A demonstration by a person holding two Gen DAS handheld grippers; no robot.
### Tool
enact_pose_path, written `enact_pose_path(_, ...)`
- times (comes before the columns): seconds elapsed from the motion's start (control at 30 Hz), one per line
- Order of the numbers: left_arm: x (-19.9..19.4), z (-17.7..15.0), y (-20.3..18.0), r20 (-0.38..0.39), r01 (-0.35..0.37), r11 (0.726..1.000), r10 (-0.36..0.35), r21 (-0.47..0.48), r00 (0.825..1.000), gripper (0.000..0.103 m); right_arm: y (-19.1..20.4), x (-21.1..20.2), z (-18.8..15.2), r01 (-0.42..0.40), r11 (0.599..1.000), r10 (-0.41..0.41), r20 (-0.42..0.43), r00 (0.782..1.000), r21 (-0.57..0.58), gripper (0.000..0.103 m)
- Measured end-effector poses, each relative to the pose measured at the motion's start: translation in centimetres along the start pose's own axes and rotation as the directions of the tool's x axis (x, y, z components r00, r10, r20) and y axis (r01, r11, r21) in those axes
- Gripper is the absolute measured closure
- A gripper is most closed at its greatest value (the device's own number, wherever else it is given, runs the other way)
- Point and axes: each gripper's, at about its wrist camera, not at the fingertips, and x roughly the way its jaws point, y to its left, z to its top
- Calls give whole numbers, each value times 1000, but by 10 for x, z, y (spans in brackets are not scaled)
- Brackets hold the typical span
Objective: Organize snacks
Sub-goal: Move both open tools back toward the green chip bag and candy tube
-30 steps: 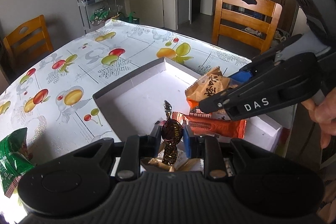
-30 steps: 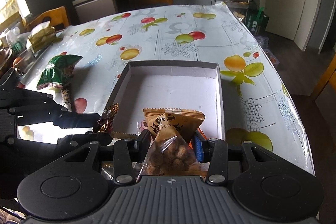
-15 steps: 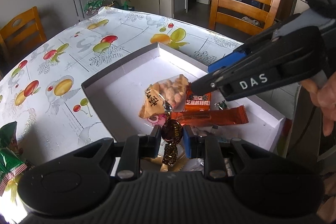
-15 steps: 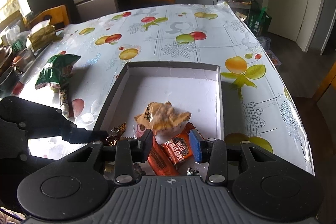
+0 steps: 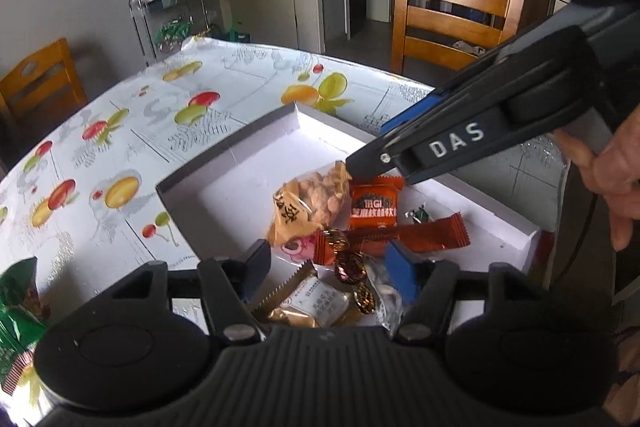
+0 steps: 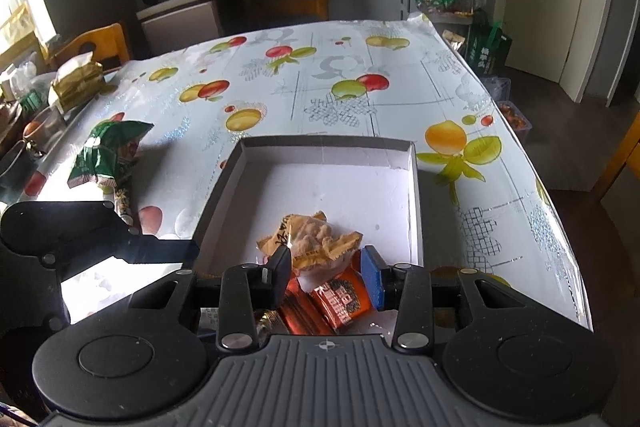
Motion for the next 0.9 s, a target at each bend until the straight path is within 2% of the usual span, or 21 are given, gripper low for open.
enact_pose_path(0.47,-27,-21,45,3,-94,988,95,-126,995,39,41,13,16,-50,997,49,-10,999,-62,60)
enact_pose_path(0.9,-51,-47,90,-15,-179,958,180,-225,984,39,84,25,30,-82,990,81,-16,997,-110,52)
